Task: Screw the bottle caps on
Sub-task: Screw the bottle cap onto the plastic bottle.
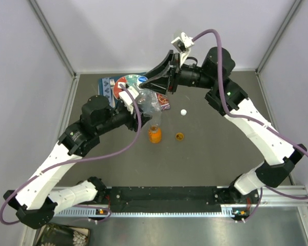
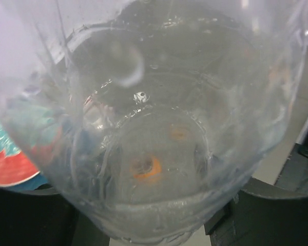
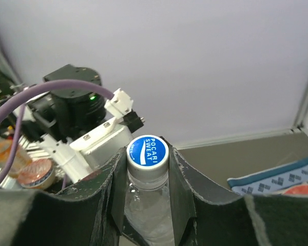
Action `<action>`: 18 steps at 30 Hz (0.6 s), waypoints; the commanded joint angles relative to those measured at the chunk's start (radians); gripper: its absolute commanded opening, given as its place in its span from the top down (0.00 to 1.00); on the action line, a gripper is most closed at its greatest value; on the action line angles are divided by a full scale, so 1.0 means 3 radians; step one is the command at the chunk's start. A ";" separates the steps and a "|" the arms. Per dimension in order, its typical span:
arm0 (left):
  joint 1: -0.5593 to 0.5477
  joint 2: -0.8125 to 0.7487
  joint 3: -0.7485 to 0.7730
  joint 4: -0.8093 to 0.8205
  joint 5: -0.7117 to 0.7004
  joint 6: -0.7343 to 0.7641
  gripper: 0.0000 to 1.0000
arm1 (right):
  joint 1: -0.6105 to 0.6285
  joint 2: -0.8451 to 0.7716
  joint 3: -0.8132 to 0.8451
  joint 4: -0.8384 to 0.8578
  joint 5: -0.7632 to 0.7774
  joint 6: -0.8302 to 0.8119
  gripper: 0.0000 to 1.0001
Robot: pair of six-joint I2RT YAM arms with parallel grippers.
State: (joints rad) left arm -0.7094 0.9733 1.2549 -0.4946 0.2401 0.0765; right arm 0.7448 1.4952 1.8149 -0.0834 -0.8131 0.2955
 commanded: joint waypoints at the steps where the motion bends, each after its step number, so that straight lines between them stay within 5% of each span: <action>1: 0.0007 -0.0110 0.0036 0.0800 -0.0646 0.0088 0.76 | 0.0222 0.0078 -0.0195 -0.0709 0.0761 -0.0014 1.00; 11: 0.0028 -0.0100 -0.0051 0.0882 -0.1731 0.0139 0.76 | 0.0927 0.0440 0.0311 -0.1108 0.2812 -0.0126 0.98; 15: 0.0048 -0.0110 -0.0051 0.0897 -0.1854 0.0118 0.77 | 0.1050 0.0584 0.0627 -0.1190 0.3145 -0.0208 0.61; 18: 0.0069 -0.0146 -0.0102 0.0892 -0.1828 0.0078 0.78 | 0.1050 0.0610 0.0766 -0.1190 0.3170 -0.0203 0.52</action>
State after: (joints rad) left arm -0.6914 0.9657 1.2167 -0.4477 -0.2691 0.0937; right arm 1.0248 1.6257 2.0071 -0.2626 0.0681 0.2447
